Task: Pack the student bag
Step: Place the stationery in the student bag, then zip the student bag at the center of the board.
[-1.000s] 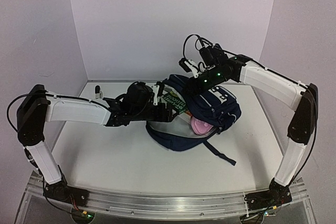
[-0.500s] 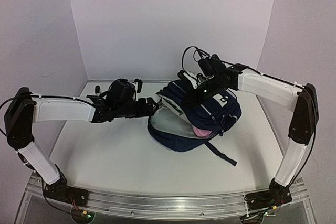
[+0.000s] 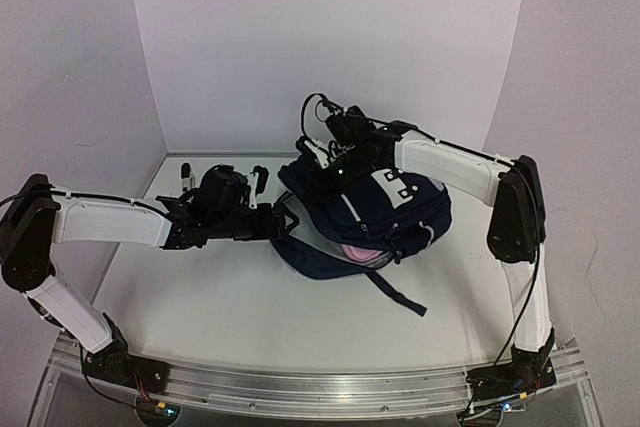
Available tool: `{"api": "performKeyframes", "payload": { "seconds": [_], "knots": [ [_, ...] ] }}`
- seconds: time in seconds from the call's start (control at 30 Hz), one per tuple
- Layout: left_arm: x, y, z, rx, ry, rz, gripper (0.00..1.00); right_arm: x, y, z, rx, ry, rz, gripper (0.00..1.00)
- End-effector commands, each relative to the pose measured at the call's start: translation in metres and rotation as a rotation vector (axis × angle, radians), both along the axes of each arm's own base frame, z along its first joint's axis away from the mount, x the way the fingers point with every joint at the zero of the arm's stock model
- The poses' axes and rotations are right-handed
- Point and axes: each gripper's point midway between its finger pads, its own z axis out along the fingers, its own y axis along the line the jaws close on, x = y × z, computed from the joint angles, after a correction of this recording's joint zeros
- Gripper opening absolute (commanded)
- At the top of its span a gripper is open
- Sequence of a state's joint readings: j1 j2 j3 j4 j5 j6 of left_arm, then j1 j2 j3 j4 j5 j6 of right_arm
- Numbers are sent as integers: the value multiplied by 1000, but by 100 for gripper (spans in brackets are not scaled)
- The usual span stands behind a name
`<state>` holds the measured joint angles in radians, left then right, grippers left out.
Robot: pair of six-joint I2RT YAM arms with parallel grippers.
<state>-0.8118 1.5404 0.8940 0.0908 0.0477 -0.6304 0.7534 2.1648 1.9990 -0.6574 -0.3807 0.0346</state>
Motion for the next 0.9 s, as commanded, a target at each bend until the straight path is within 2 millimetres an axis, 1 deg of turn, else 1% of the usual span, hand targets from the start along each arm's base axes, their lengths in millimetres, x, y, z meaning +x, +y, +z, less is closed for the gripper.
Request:
{"api": "performKeyframes", "payload": {
  "seconds": [0.0, 0.07, 0.1, 0.13, 0.17, 0.2, 0.27, 0.3, 0.33, 0.4, 0.47, 0.5, 0.57, 0.63, 0.73, 0.8, 0.87],
  "knots": [
    [-4, -7, 33, -58, -78, -6, 77, 40, 3, 95, 162, -185, -90, 28],
    [-13, -16, 33, -35, -92, -43, 75, 43, -14, 112, 179, -199, -110, 50],
    [-19, -23, 31, -22, -98, -67, 75, 44, -26, 120, 184, -207, -125, 57],
    [-23, -29, 28, -13, -99, -88, 74, 44, -40, 128, 186, -215, -140, 61],
    [-28, -36, 23, -3, -97, -110, 73, 42, -54, 131, 178, -218, -150, 65],
    [-34, -44, 18, 5, -95, -136, 71, 40, -68, 131, 164, -221, -157, 67],
    [-44, -61, 7, 30, -93, -181, 67, 31, -98, 122, 119, -218, -178, 68],
    [-50, -70, 1, 37, -92, -204, 65, 25, -114, 114, 98, -203, -193, 69],
    [-53, -77, -1, 47, -105, -205, 63, 18, -127, 98, 72, -168, -205, 69],
    [-59, -91, -7, 51, -107, -230, 61, 9, -160, 86, 52, -128, -257, 69],
    [-63, -101, -16, 53, -85, -247, 59, -1, -185, 59, 11, -71, -288, 72],
    [-62, -104, -22, 61, -70, -243, 58, -3, -199, 48, -23, -66, -295, 74],
    [-60, -106, -37, 83, -36, -223, 56, 2, -226, 31, -71, -53, -331, 77],
    [-59, -104, -51, 85, -1, -188, 54, 10, -249, 14, -110, -28, -368, 77],
    [-54, -99, -67, 116, 28, -141, 54, 22, -269, -10, -164, -1, -390, 78],
    [-45, -95, -77, 139, 39, -110, 54, 27, -274, -29, -196, 28, -387, 77],
    [-33, -87, -87, 138, 57, -69, 54, 30, -274, -45, -213, 60, -384, 77]
  ]
}}
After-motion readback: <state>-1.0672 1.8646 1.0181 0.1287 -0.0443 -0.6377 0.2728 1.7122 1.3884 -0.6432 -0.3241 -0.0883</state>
